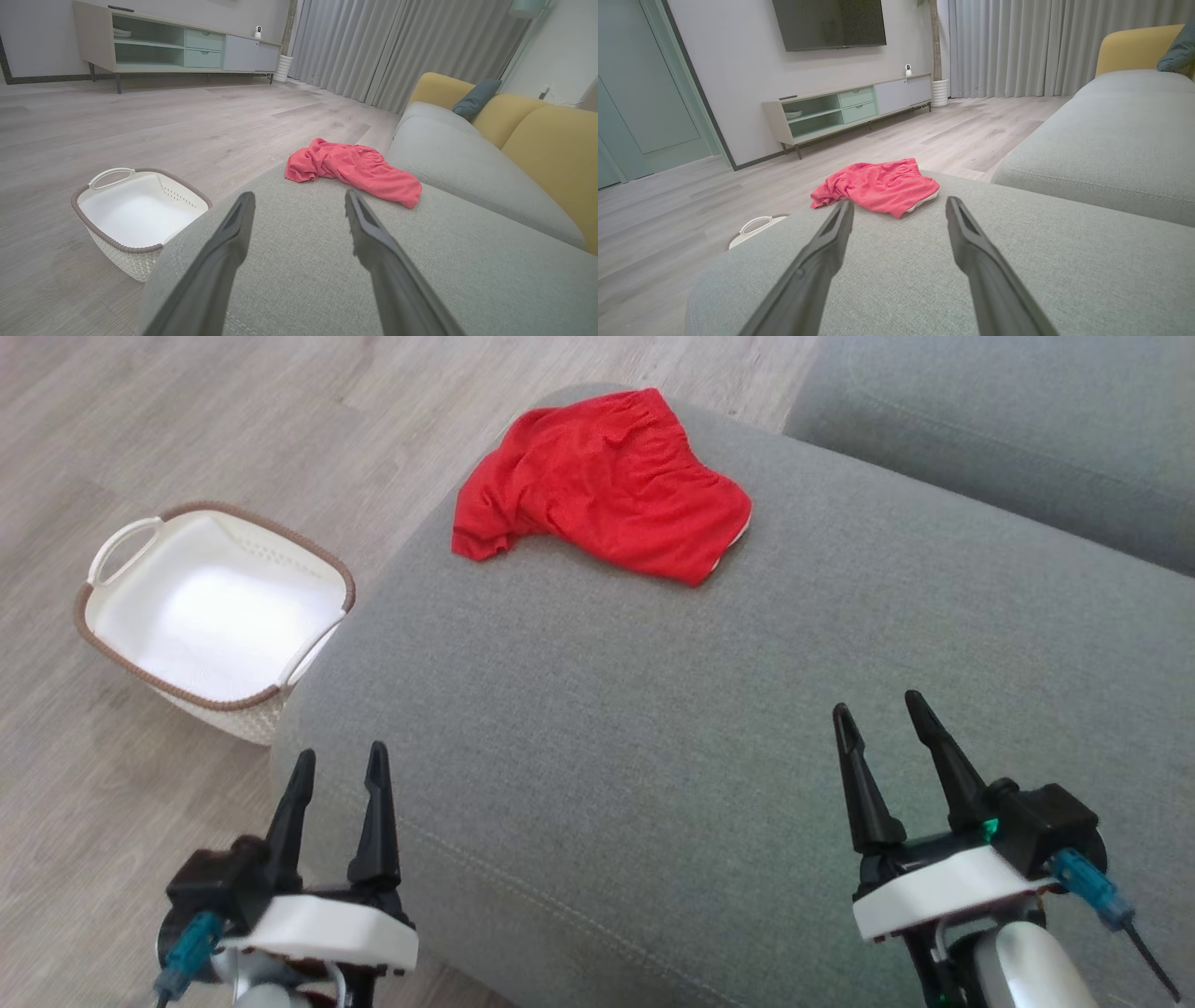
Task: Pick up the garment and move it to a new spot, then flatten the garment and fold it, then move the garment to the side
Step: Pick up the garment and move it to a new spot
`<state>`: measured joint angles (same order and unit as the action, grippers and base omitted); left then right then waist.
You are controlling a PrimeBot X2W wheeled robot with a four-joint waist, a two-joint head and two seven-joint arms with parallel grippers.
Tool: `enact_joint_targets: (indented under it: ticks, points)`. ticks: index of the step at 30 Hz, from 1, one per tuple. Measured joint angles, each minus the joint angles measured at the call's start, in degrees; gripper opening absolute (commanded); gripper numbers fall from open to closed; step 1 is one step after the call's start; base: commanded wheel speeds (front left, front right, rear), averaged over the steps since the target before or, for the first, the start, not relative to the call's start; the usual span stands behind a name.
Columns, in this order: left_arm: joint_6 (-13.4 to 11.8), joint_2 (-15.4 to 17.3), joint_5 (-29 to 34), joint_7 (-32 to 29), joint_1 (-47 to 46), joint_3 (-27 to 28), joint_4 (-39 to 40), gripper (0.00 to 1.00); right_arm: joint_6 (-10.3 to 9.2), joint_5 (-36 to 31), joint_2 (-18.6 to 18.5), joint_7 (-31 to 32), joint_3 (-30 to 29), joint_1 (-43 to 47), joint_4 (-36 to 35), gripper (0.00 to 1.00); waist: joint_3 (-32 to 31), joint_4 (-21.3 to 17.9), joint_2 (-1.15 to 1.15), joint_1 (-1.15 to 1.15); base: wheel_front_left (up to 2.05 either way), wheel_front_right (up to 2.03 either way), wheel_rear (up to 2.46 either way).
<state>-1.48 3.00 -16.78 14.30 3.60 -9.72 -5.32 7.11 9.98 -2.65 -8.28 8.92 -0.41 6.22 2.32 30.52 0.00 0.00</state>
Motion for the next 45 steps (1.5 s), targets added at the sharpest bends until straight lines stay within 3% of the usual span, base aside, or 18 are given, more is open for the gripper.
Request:
enact_joint_targets:
  ticks: [8,15,21,28,32,40,41,42,44,45]
  points:
    - [2.55,2.25,2.40,0.00,-4.95,0.63,-0.15,1.00,0.00,-1.71,0.00,1.25,-0.53,-0.31,-1.64,1.00,2.92,-1.38,0.00,0.00,0.00,0.00,0.00]
    - [5.14,9.70,4.71,-3.65,-23.87,1.81,-2.25,1.00,0.00,-4.77,-0.03,3.14,-2.20,-3.37,-5.14,1.00,7.49,-6.46,0.00,0.00,0.00,0.00,0.00]
    - [7.64,13.41,2.79,-11.69,-38.96,2.37,-11.16,1.00,0.00,-7.30,-0.07,4.82,-2.88,-6.74,-8.82,1.00,12.68,-11.75,0.00,0.01,0.00,0.00,0.00]
    - [8.55,14.90,-2.72,-18.63,-50.60,2.22,-25.37,1.00,0.00,-9.02,-0.10,6.05,-3.39,-8.58,-12.16,1.00,20.26,-17.21,0.00,0.01,0.00,0.00,0.00]
    - [8.64,14.43,-5.04,-21.87,-54.50,-1.10,-33.61,1.00,0.00,-9.59,-0.12,6.47,-3.77,-9.77,-13.58,1.00,25.56,-20.18,0.00,0.02,0.00,0.00,0.00]
    - [8.64,13.96,-10.23,-23.28,-57.41,-3.38,-42.79,1.00,0.00,-10.09,-0.14,6.43,-3.49,-11.72,-14.50,1.00,31.20,-23.62,0.00,0.00,0.00,0.00,0.00]
    - [8.64,14.28,-10.69,-23.28,-58.26,-3.50,-43.46,0.93,0.00,-10.07,-0.14,6.39,-3.49,-12.02,-14.50,1.00,31.52,-23.93,0.00,0.00,0.00,0.00,0.00]
    - [8.83,14.60,-10.90,-23.31,-59.09,-3.74,-44.26,0.58,0.01,-10.07,-0.14,6.28,-3.53,-12.13,-14.52,1.00,31.75,-24.19,0.00,0.00,0.00,0.00,0.00]
    - [8.96,15.02,-11.21,-23.35,-60.33,-4.36,-45.58,0.04,0.00,-10.07,-0.15,6.27,-3.70,-12.11,-14.44,1.00,31.88,-24.50,0.00,0.00,0.00,0.00,0.00]
    - [8.96,15.06,-11.22,-23.32,-60.58,-4.65,-46.10,0.00,0.00,-10.07,-0.15,6.22,-3.83,-12.11,-14.43,1.00,31.77,-24.51,0.00,0.00,0.00,0.00,0.00]
